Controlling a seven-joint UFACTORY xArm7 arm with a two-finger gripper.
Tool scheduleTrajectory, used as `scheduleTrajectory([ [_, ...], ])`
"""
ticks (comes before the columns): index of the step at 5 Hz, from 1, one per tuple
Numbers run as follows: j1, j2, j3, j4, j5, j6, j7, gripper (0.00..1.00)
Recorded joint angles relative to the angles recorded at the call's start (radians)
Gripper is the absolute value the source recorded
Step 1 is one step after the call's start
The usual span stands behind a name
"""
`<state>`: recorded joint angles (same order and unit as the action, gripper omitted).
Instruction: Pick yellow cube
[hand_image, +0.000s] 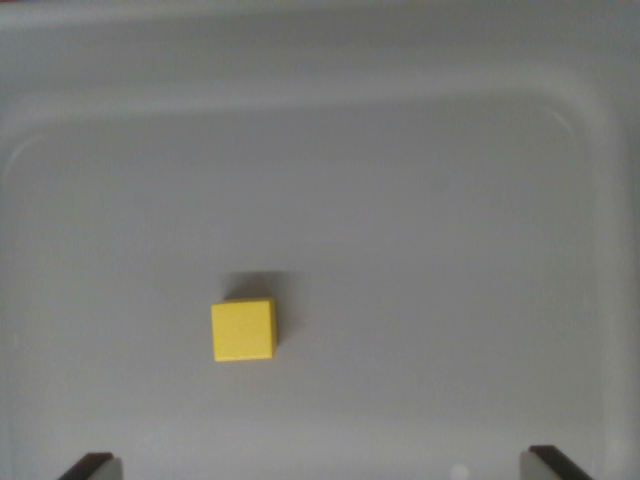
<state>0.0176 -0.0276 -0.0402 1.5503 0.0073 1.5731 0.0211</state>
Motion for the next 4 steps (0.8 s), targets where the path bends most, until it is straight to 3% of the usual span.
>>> scheduleTrajectory([
  [4,0.0017,0.013,0.003,-0.022,0.0024,-0.031,-0.001,0.0],
])
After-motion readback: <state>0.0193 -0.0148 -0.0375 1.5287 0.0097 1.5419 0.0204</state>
